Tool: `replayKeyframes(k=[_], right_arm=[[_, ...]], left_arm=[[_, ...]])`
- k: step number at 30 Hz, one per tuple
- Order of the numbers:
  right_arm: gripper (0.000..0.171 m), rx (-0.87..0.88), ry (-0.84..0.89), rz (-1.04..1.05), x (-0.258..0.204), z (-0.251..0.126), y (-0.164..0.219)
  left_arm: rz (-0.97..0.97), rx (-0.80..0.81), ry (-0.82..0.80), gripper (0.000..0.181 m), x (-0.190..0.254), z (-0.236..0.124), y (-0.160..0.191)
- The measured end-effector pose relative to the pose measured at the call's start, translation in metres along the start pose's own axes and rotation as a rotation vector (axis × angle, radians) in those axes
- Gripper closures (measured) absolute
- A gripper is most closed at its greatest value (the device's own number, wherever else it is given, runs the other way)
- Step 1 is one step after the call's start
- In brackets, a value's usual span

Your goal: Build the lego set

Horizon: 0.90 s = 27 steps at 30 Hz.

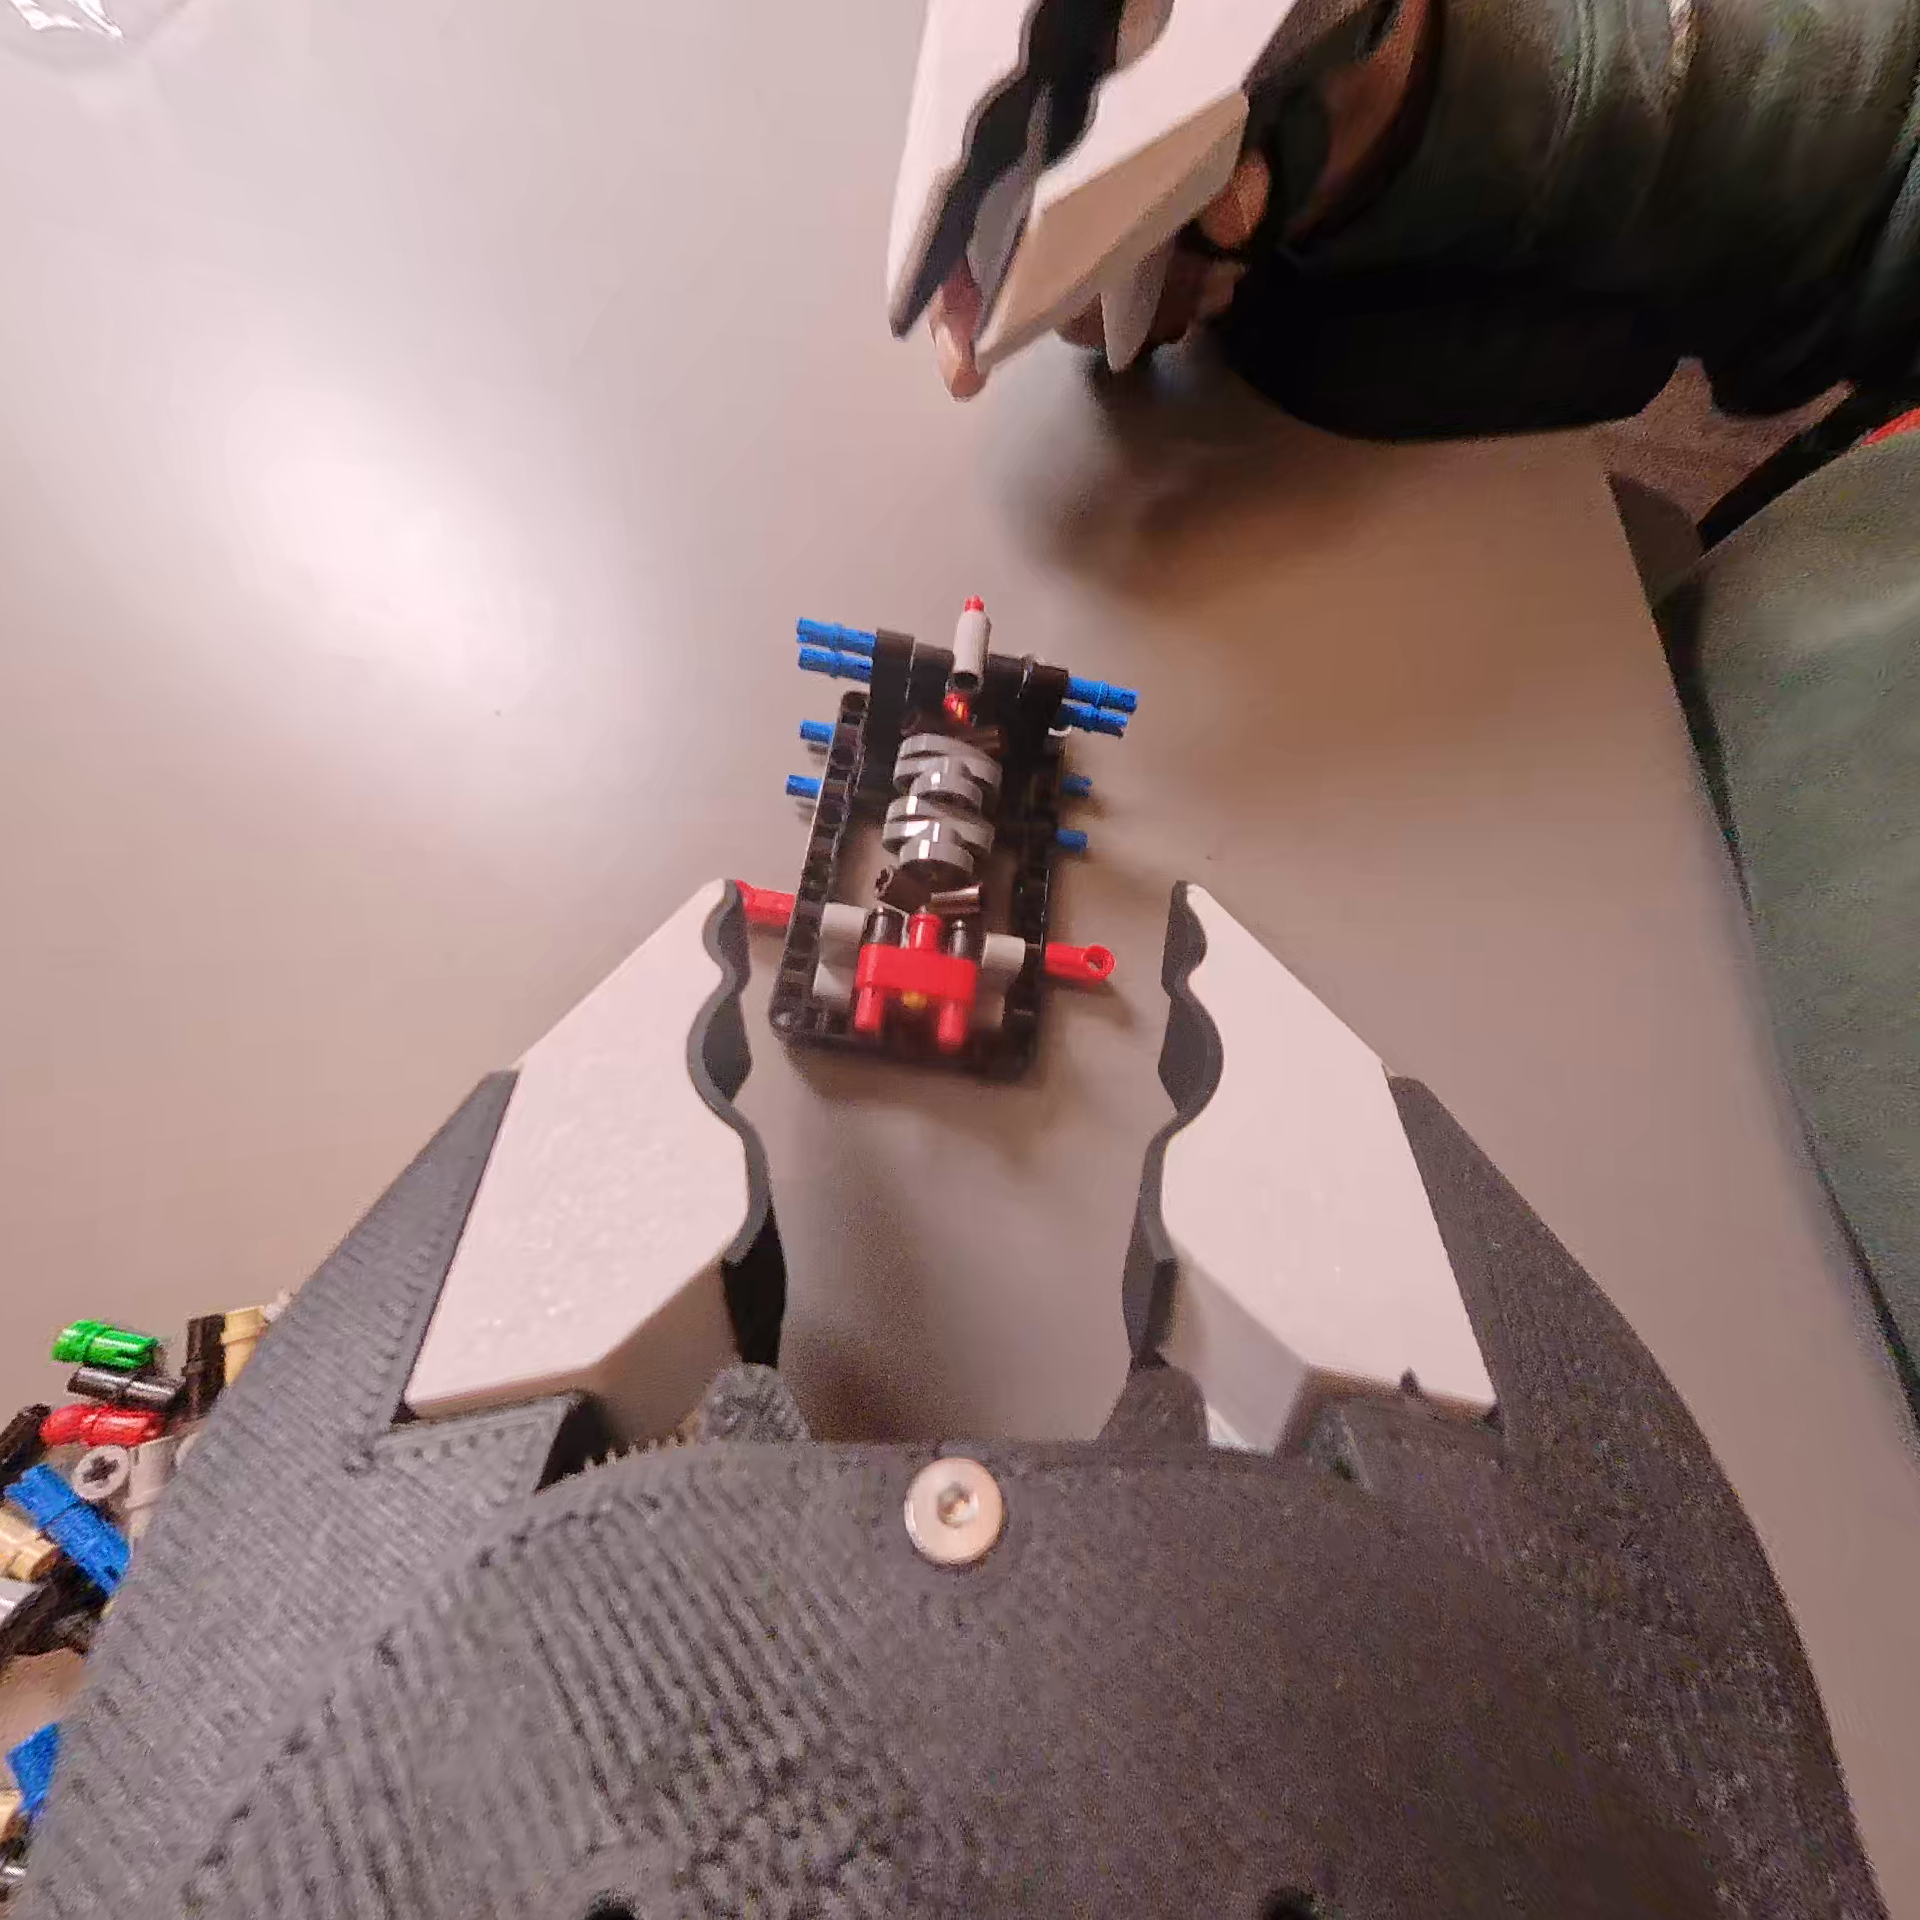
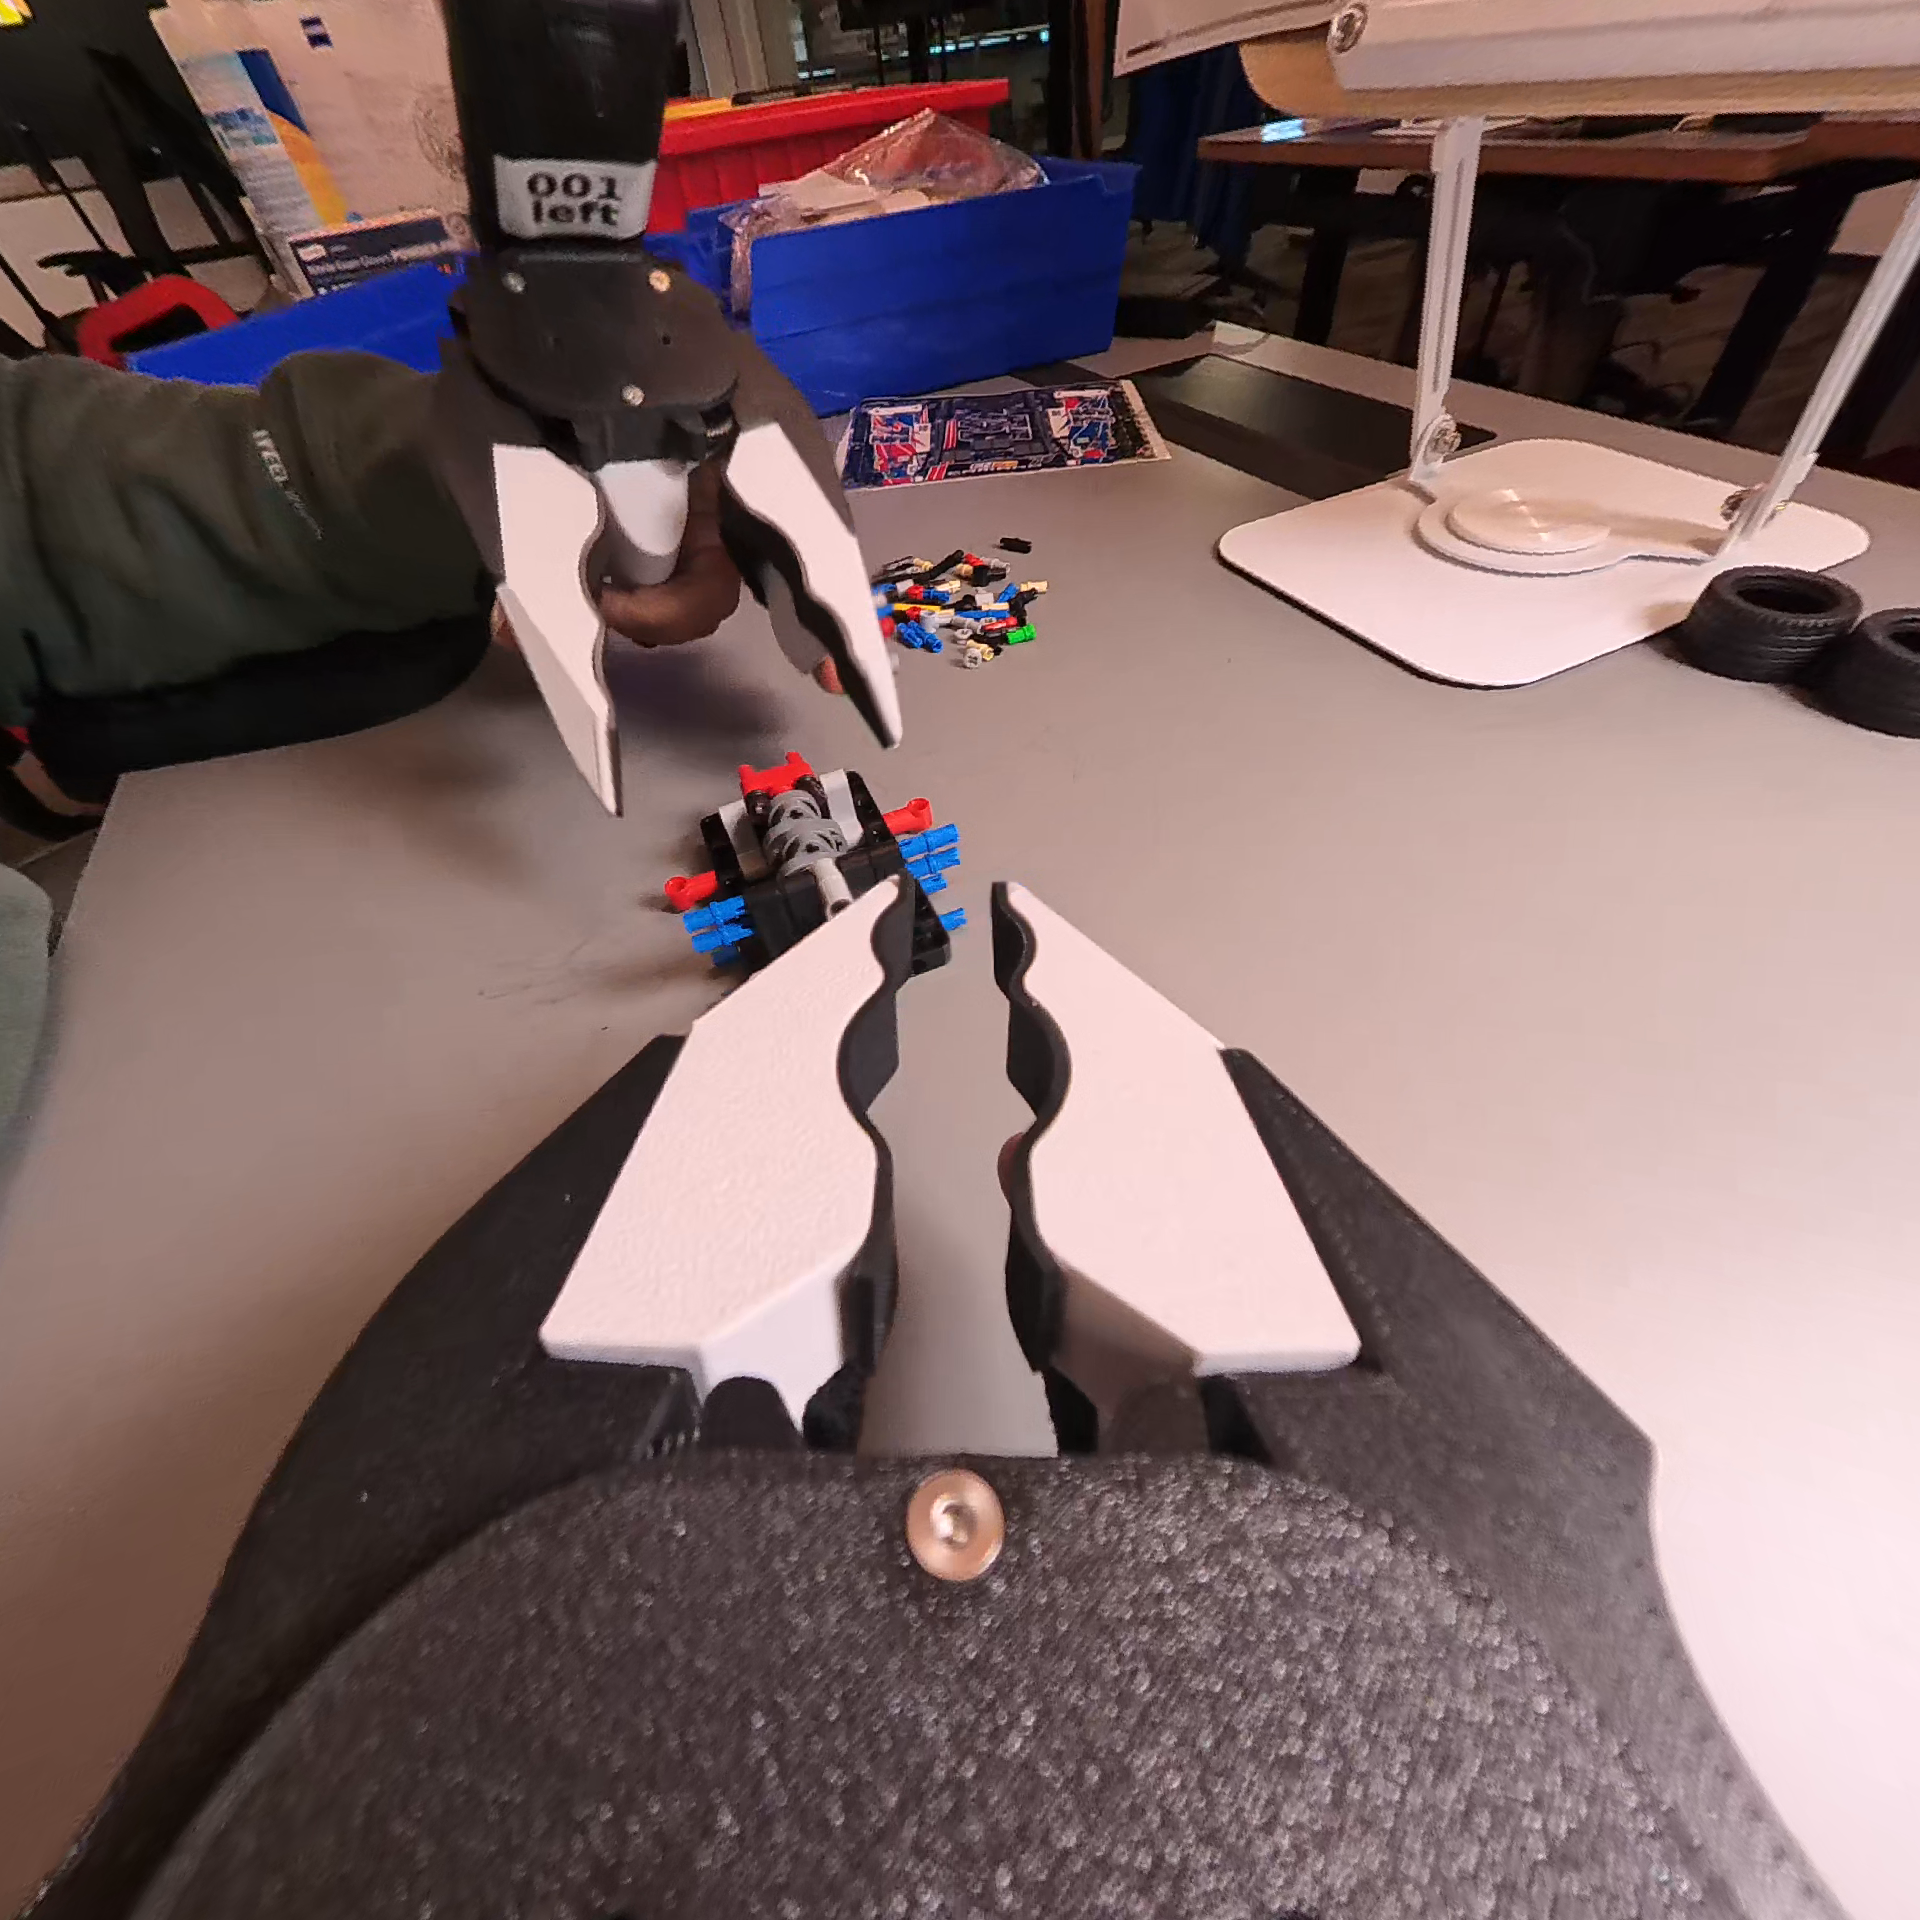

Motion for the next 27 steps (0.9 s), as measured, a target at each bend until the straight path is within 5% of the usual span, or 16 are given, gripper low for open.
replayKeyframes(k=[5, 10, 27], right_arm=[[0.160, 0.016, 0.026, 0.019, 0.006, -0.001, -0.002], [0.161, 0.023, 0.044, 0.019, 0.008, -0.001, -0.002], [0.163, 0.053, 0.078, 0.005, 0.011, -0.005, -0.004]], left_arm=[[0.055, -0.097, 0.005, 0.107, 0.007, 0.014, 0.010], [0.111, -0.154, -0.093, 0.133, 0.000, 0.017, 0.012], [0.052, -0.124, -0.255, 0.139, -0.011, 0.000, 0.020]])
Point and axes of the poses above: each gripper's, where its closed fingertips meet, z out along the fingers, y out of its underside, x = y × z across the jaws, the point moved 3 cm from there along -z, back along the fingers, and after that the axes turned 11 degrees about y, right-handed, at the moved point
